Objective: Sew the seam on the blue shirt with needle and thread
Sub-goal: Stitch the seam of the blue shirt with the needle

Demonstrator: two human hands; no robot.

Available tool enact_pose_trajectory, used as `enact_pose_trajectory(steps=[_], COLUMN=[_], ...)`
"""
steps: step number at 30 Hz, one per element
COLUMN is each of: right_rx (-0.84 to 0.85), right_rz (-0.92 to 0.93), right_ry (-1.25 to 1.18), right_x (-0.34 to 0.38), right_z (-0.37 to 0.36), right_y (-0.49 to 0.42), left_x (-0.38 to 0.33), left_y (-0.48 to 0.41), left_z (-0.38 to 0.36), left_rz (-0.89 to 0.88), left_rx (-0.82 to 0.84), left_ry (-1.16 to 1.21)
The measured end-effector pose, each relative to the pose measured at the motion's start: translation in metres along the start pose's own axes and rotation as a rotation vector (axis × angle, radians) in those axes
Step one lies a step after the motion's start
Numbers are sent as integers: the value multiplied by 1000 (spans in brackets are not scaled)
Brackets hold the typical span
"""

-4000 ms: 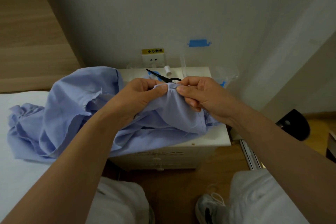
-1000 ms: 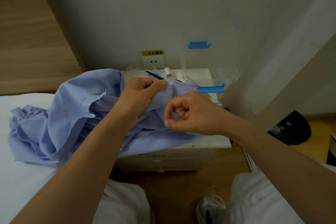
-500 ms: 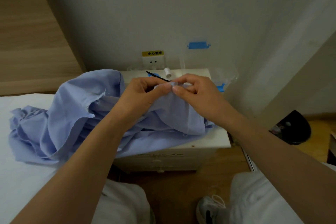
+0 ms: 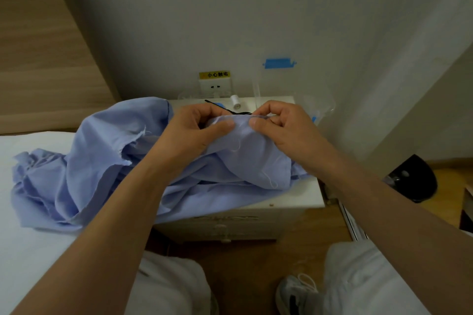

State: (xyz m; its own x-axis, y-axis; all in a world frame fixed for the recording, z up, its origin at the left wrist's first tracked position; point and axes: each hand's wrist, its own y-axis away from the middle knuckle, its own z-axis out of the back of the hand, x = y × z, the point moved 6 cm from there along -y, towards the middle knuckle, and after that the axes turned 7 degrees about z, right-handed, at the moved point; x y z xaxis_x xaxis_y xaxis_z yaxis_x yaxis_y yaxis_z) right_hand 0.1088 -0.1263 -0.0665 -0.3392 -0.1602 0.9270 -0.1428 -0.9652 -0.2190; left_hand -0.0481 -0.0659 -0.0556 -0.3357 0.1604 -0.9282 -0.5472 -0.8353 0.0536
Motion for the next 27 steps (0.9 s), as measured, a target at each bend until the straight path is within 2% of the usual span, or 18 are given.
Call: enact_pose_trajectory(steps=[7,14,18,21,27], right_rx=[17,5,51,9,20], right_rz=[44,75,193,254,266], right_ry=[15,-61,53,116,132], right_x=[3,4,15,21,22], right_z=[-1,3,3,7,10], right_y=[2,0,5,8,8], left_x=[-2,-4,-4,-3,-3], left_y=[2,4,4,3,2], left_z=[-8,-3,-3,-3,-5], left_rz=[15,44,43,44,48], left_rx=[34,-19,-21,-5,8], left_ry=[21,50,48,59,91])
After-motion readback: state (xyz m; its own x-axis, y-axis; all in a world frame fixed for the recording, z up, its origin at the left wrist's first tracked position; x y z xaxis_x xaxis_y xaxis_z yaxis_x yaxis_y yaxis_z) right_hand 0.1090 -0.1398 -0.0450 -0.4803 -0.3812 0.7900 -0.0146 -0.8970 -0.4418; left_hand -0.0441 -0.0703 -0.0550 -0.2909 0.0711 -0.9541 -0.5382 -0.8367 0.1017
